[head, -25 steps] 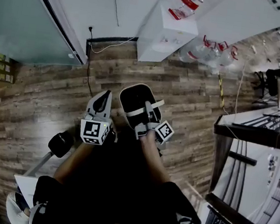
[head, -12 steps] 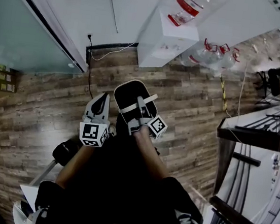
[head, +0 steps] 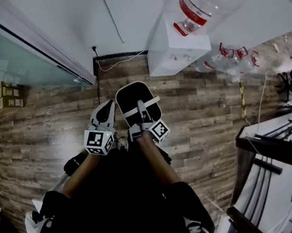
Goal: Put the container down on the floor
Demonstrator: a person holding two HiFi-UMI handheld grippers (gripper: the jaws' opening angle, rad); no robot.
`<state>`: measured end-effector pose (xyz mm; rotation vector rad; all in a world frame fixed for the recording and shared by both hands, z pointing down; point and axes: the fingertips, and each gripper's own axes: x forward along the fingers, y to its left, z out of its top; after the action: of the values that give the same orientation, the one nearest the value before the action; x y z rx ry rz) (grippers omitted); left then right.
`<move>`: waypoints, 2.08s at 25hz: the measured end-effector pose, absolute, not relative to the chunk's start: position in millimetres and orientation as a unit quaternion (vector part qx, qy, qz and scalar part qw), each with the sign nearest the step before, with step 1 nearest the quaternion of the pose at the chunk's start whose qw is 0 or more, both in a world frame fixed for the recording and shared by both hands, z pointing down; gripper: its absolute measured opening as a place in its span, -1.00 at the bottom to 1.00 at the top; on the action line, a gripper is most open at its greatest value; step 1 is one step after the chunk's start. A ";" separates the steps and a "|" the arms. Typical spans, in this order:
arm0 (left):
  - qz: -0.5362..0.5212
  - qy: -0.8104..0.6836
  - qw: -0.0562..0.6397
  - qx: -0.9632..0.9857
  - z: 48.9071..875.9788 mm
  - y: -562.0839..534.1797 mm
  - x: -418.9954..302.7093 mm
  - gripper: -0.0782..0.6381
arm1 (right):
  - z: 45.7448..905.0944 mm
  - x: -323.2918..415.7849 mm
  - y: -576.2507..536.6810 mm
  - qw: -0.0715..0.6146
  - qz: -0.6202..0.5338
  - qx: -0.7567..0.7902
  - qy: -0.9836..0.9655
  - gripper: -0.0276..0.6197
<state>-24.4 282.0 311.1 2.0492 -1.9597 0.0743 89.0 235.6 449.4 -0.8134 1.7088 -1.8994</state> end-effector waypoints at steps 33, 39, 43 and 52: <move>0.040 -0.634 0.189 0.749 388.9 34.0 -104.2 -0.70 | 562.0 16.7 34.3 0.282 -0.698 -0.350 0.557 -0.66; 0.047 -0.623 0.178 0.760 409.4 0.5 -115.3 -0.70 | 608.3 1.1 3.0 0.304 -0.689 -0.374 0.542 -0.66; 0.048 -0.621 0.190 0.759 431.2 -10.3 -121.3 -0.70 | 647.4 -5.8 -13.6 0.304 -0.687 -0.389 0.533 -0.66; 0.053 -0.614 0.198 0.762 479.0 -38.8 -133.3 -0.70 | 745.5 -10.4 -43.0 0.301 -0.677 -0.424 0.521 -0.66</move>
<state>-133.3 -38.8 479.0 2.1322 -1.7195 0.1476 -10.4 -43.0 745.5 -1.1244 1.3818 -1.7963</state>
